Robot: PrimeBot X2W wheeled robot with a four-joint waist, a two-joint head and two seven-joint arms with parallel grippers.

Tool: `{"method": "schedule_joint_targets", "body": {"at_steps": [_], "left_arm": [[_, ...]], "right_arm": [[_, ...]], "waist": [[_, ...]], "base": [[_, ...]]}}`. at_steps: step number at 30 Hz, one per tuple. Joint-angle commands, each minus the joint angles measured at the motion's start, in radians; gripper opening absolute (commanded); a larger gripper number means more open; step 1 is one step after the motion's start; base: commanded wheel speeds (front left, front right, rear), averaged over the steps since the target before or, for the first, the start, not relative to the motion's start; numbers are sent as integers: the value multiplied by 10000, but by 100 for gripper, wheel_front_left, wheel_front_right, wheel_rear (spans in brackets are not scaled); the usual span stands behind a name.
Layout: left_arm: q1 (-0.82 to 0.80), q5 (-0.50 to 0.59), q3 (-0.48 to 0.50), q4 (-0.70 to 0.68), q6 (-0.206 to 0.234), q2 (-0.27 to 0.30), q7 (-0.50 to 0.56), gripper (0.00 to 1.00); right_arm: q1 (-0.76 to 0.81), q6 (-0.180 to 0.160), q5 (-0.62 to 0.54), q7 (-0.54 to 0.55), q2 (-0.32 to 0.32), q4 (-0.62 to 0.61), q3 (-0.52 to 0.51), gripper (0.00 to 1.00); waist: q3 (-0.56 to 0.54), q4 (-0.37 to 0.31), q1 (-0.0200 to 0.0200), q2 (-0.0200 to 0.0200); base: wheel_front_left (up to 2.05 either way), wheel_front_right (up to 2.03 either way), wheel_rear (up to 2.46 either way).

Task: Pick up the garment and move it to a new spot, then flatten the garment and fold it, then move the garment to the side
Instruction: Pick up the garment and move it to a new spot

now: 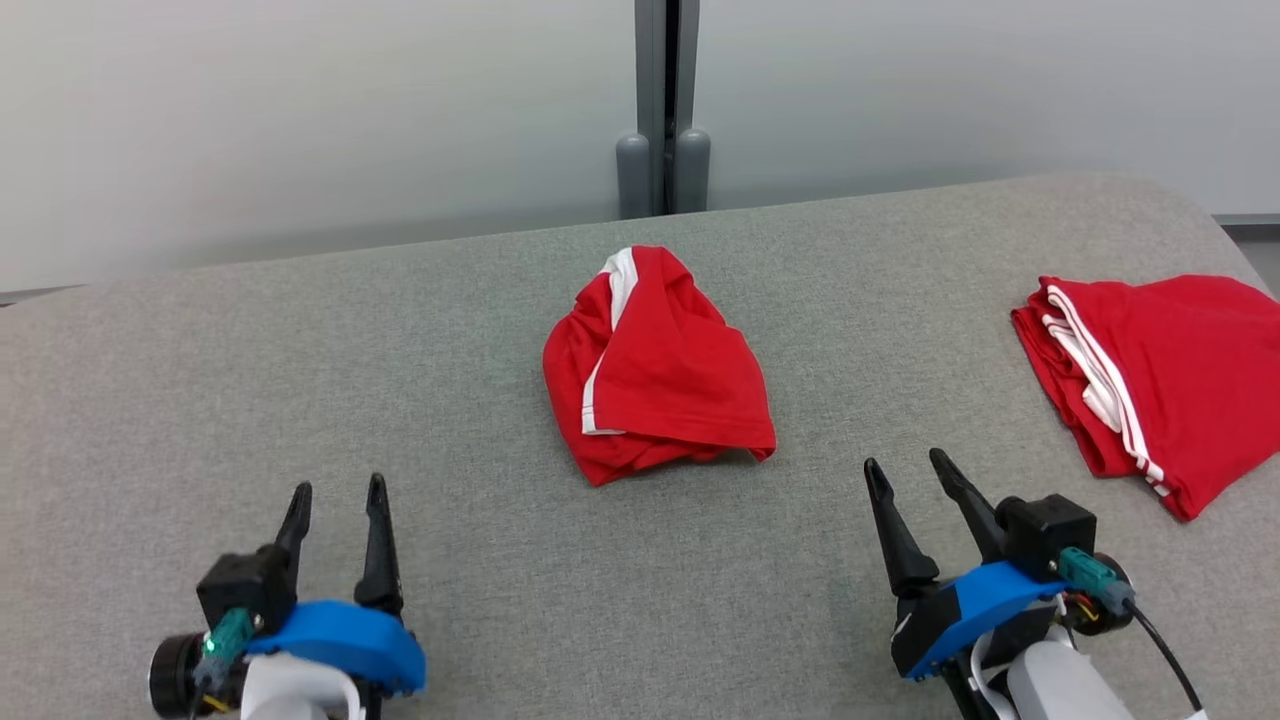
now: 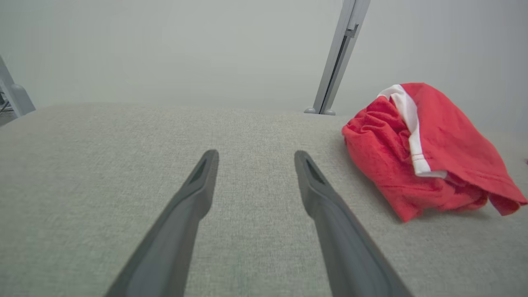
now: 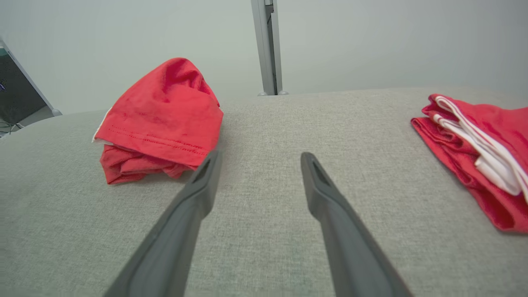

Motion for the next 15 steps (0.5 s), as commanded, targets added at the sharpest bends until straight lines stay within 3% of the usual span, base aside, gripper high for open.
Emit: {"method": "schedule_joint_targets", "body": {"at_steps": [1, 15], "left_arm": [[500, 308, 284, -297, -112, -105, -23, 100], [2782, 1848, 1852, -1445, -897, -1033, -25, 100]], "right_arm": [[264, -3, -23, 0, -11, 48, -14, 100], [1017, -3, 103, 0, -9, 305, -57, 100]], "waist": [[-113, 48, 2, 0], [-762, 182, 2, 0]], "base": [[0, 0, 0], [0, 0, 0]]}}
